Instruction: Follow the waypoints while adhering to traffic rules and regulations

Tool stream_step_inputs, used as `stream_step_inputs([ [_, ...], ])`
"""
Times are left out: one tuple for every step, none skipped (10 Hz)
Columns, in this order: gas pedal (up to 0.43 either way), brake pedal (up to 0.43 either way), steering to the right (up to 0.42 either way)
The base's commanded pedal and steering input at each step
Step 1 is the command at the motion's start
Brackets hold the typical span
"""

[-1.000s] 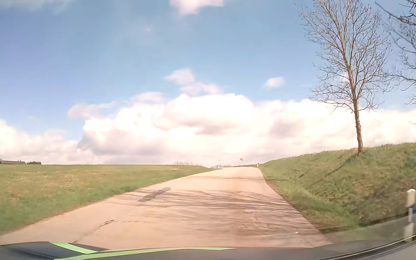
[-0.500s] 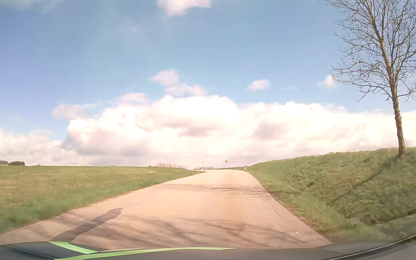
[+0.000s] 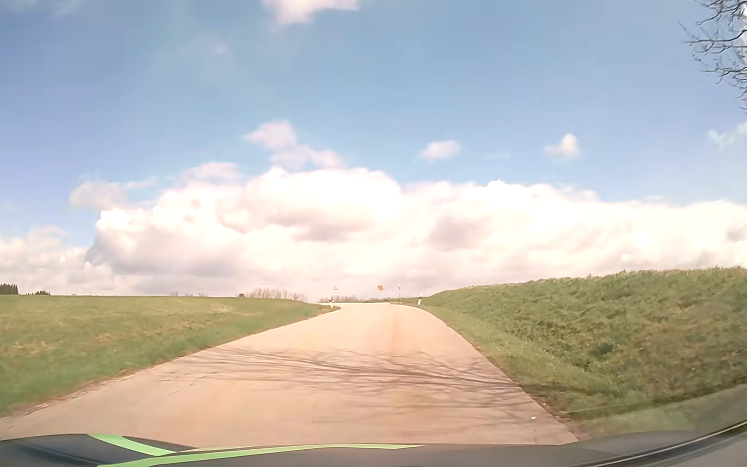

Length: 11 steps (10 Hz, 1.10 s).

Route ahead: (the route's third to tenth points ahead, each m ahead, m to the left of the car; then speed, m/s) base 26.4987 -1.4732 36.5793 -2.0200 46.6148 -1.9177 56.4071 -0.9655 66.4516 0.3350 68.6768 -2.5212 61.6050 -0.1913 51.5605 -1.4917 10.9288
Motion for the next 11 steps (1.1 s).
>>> stream_step_inputs([
  [0.248, 0.000, 0.029],
  [0.248, 0.000, 0.028],
  [0.248, 0.000, 0.024],
  [0.248, 0.000, 0.020],
  [0.248, 0.000, 0.017],
  [0.248, 0.000, 0.016],
  [0.248, 0.000, 0.015],
  [0.248, 0.000, 0.012],
  [0.248, 0.000, 0.006],
  [0.248, 0.000, 0.004],
  [0.248, 0.000, 0.004],
])
